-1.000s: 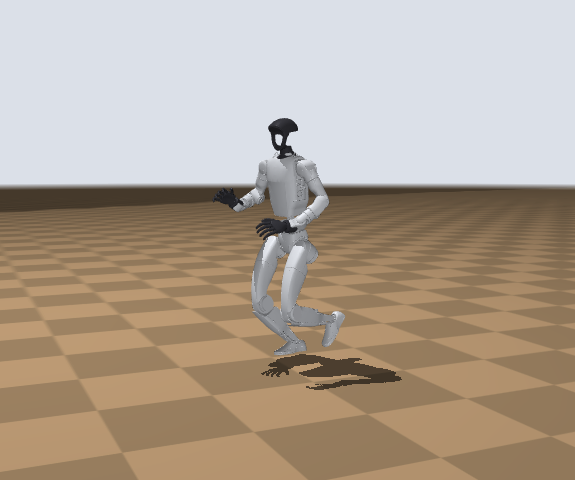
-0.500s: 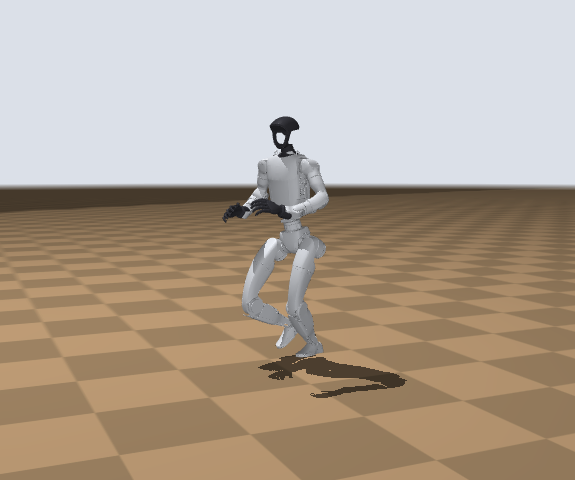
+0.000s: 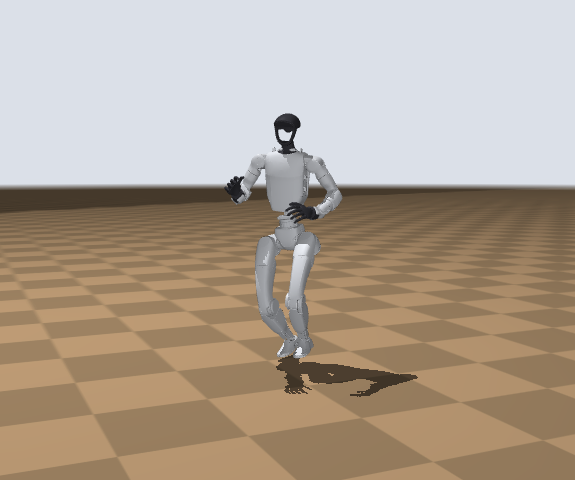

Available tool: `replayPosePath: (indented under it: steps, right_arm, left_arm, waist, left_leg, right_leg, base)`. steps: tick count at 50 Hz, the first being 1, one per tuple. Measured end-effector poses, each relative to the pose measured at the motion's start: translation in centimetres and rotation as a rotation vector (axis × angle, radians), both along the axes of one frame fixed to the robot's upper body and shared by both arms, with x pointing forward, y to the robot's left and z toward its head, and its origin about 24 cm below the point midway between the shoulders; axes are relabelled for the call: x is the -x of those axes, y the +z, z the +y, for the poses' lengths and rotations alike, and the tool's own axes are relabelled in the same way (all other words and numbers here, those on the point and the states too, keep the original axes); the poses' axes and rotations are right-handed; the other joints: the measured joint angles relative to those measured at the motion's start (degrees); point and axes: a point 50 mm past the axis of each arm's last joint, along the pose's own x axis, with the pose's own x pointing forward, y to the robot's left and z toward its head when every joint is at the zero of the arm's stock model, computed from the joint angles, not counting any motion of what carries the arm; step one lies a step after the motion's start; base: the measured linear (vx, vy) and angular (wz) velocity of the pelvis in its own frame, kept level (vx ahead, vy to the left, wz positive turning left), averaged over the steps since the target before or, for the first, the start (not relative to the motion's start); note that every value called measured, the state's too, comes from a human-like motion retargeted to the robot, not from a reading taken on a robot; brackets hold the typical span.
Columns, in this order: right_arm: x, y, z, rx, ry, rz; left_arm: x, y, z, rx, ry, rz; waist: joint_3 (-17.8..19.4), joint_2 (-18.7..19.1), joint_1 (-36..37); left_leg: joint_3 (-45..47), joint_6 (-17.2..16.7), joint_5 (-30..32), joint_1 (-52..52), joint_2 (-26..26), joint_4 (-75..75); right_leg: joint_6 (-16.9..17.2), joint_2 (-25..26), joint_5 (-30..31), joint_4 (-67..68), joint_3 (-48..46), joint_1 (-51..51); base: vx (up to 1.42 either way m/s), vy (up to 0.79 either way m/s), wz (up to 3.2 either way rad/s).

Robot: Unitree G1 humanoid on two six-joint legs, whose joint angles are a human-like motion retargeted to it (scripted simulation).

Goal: Run

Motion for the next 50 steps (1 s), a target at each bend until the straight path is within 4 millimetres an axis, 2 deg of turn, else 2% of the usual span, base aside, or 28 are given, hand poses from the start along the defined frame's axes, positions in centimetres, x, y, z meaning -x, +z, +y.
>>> replayPosePath:
  steps: [4,5,7,9,11,13,15,18,20,25,27,30,32,34,37,40,43,45,48,50]
  right_arm:
    - [1.2,-1.7,0.6,-0.001,0.067,0.083]
    - [1.5,-2.2,0.7,0.007,0.083,0.110]
    - [2.3,-3.8,0.9,0.027,0.104,0.182]
    - [3.1,-5.3,0.9,0.053,0.117,0.258]
    - [3.9,-6.7,0.8,0.081,0.116,0.329]
    - [4.5,-7.8,0.5,0.105,0.105,0.384]
    - [4.7,-8.1,0.1,0.120,0.092,0.404]
    - [5.1,-7.7,-0.9,0.109,0.074,0.394]
    - [5.5,-7.3,-1.5,0.093,0.069,0.391]
    - [6.5,-7.1,-2.2,0.067,0.062,0.400]
    - [6.4,-6.7,-2.0,0.047,0.060,0.369]
    - [5.5,-5.0,-1.5,0.018,0.050,0.265]
    - [4.1,-3.1,-1.4,0.022,0.020,0.158]
    - [2.3,-0.9,-1.3,0.039,-0.020,0.042]
    - [0.0,2.5,-0.9,0.026,-0.058,-0.112]
    - [-0.5,3.9,-0.2,-0.032,-0.029,-0.166]
    - [0.3,2.6,0.5,-0.042,0.030,-0.112]
    - [1.0,1.1,0.8,-0.029,0.067,-0.044]
    - [2.2,-2.2,1.2,0.003,0.092,0.113]
    - [3.2,-4.7,1.1,0.033,0.090,0.229]
  left_arm:
    - [0.8,0.5,0.2,0.051,-0.018,-0.003]
    - [0.9,0.6,0.1,0.065,-0.022,-0.006]
    - [0.8,0.9,-0.5,0.079,-0.039,-0.023]
    - [0.4,1.6,-1.0,0.071,-0.063,-0.062]
    - [-0.4,2.5,-1.6,0.043,-0.086,-0.116]
    - [-1.5,3.6,-1.9,0.001,-0.098,-0.181]
    - [-3.2,5.1,-1.9,-0.049,-0.091,-0.256]
    - [-5.5,6.9,-2.1,-0.063,-0.070,-0.327]
    - [-6.2,7.4,-2.3,-0.046,-0.063,-0.340]
    - [-5.3,5.7,-3.3,0.005,-0.123,-0.288]
    - [-4.5,4.5,-3.6,0.015,-0.144,-0.241]
    - [-3.0,2.2,-3.5,0.012,-0.134,-0.136]
    - [-2.2,0.8,-2.9,-0.011,-0.100,-0.062]
    - [-1.6,-0.2,-2.0,-0.033,-0.058,-0.003]
    - [-0.8,-0.5,-0.5,-0.028,-0.010,0.036]
    - [0.5,-0.1,0.9,0.018,0.021,0.047]
    - [1.3,0.2,1.4,0.079,0.033,0.042]
    - [1.2,0.6,1.1,0.128,0.043,0.018]
    - [0.2,2.3,0.0,0.146,0.018,-0.085]
    - [-1.0,4.0,-0.7,0.117,-0.007,-0.188]
  waist:
    - [-3.69,-4.06,-0.95]
    - [-4.45,-4.64,-1.57]
    - [-5.20,-4.96,-2.88]
    - [-5.47,-5.14,-4.48]
    - [-4.78,-5.10,-6.28]
    - [-3.44,-4.71,-8.26]
    - [-1.67,-3.60,-9.94]
    - [-0.06,-1.17,-12.03]
    - [0.16,0.88,-13.40]
    - [-2.73,6.34,-13.30]
    - [-3.47,7.61,-11.74]
    - [-3.26,7.72,-8.37]
    - [-1.80,7.15,-5.44]
    - [0.08,5.93,-2.41]
    - [2.32,3.08,0.97]
    - [2.18,-0.62,2.78]
    - [0.05,-4.22,2.44]
    - [-1.16,-5.74,1.02]
    - [-1.64,-6.51,-1.44]
    - [-0.86,-6.86,-3.68]
  left_leg:
    - [3.37,-5.66,9.22,1.26,-10.12,-29.02]
    - [3.47,-6.35,11.17,2.18,-12.54,-33.88]
    - [3.60,-5.42,10.86,2.15,-14.46,-31.66]
    - [3.43,-2.85,8.36,3.24,-16.12,-27.06]
    - [3.14,0.54,3.07,4.99,-17.23,-21.01]
    - [2.45,3.11,-3.21,7.60,-17.51,-15.99]
    - [1.06,3.46,-8.91,11.65,-16.36,-13.98]
    - [-0.10,3.34,-11.94,19.95,-15.56,-17.93]
    - [-0.98,1.01,-10.47,26.40,-14.46,-22.36]
    - [-3.40,-8.63,4.19,35.18,-6.75,-23.67]
    - [-4.48,-10.39,9.60,34.51,-3.47,-15.04]
    - [-4.64,-9.40,13.58,31.53,1.30,2.41]
    - [-4.88,-6.43,11.69,26.86,4.80,14.20]
    - [-5.02,-2.48,6.99,20.17,7.01,22.15]
    - [-3.98,1.51,0.73,8.75,5.77,21.64]
    - [-0.36,0.71,-1.01,1.67,0.60,5.42]
    - [3.03,-3.28,3.53,0.96,-7.48,-18.71]
    - [3.76,-4.00,5.95,2.48,-12.57,-28.82]
    - [3.49,-0.23,2.69,3.43,-15.43,-22.15]
    - [2.69,3.41,-2.60,5.51,-17.04,-15.99]
  right_leg:
    - [6.86,-7.18,12.70,-1.76,-0.31,4.76]
    - [7.97,-8.74,15.05,-0.24,-0.35,5.34]
    - [8.62,-11.09,17.59,6.09,-0.76,5.68]
    - [8.57,-13.91,18.63,14.11,-1.14,5.06]
    - [7.45,-16.90,17.89,23.37,-1.30,2.89]
    - [5.03,-19.09,14.64,31.40,-0.98,-1.23]
    - [1.99,-19.07,10.36,35.84,-0.50,-7.51]
    - [-0.68,-16.90,5.12,32.27,-0.77,-17.53]
    - [-0.75,-14.02,3.83,23.61,-2.60,-21.41]
    - [3.07,-1.08,8.68,-7.69,-5.46,-21.02]
    - [2.49,2.54,10.18,-9.73,-5.50,-19.52]
    - [-2.29,4.98,5.93,-1.64,-5.42,-17.55]
    - [-5.93,5.61,-0.03,4.26,-5.14,-15.30]
    - [-7.62,5.38,-5.29,7.33,-4.19,-12.22]
    - [-6.63,3.29,-8.26,6.51,-2.13,-6.20]
    - [-1.62,-0.33,-3.09,1.71,0.05,0.92]
    - [4.80,-6.10,7.10,-0.37,0.24,6.22]
    - [7.33,-9.92,12.39,2.92,-0.23,8.01]
    - [7.90,-14.37,15.82,15.53,-1.08,7.70]
    - [6.80,-17.62,15.63,25.77,-1.24,5.03]
  base:
    - [0.03,0.07,1.08]
    - [-0.01,0.06,0.87]
    - [-0.02,0.05,0.61]
    - [-0.02,0.05,0.37]
    - [-0.02,0.06,0.13]
    - [0.00,0.00,0.00]
    - [-0.03,0.01,-0.32]
    - [-0.01,0.03,-0.21]
    - [0.03,-0.01,0.02]
    - [0.05,-0.07,0.12]
    - [-0.02,-0.08,0.14]
    - [-0.04,-0.06,0.19]
    - [-0.04,-0.06,0.26]
    - [-0.04,-0.05,0.42]
    - [-0.02,0.00,0.61]
    - [0.03,0.06,0.75]
    - [0.04,0.07,1.04]
    - [0.00,0.07,0.88]
    - [-0.02,0.05,0.40]
    - [-0.01,0.03,0.10]
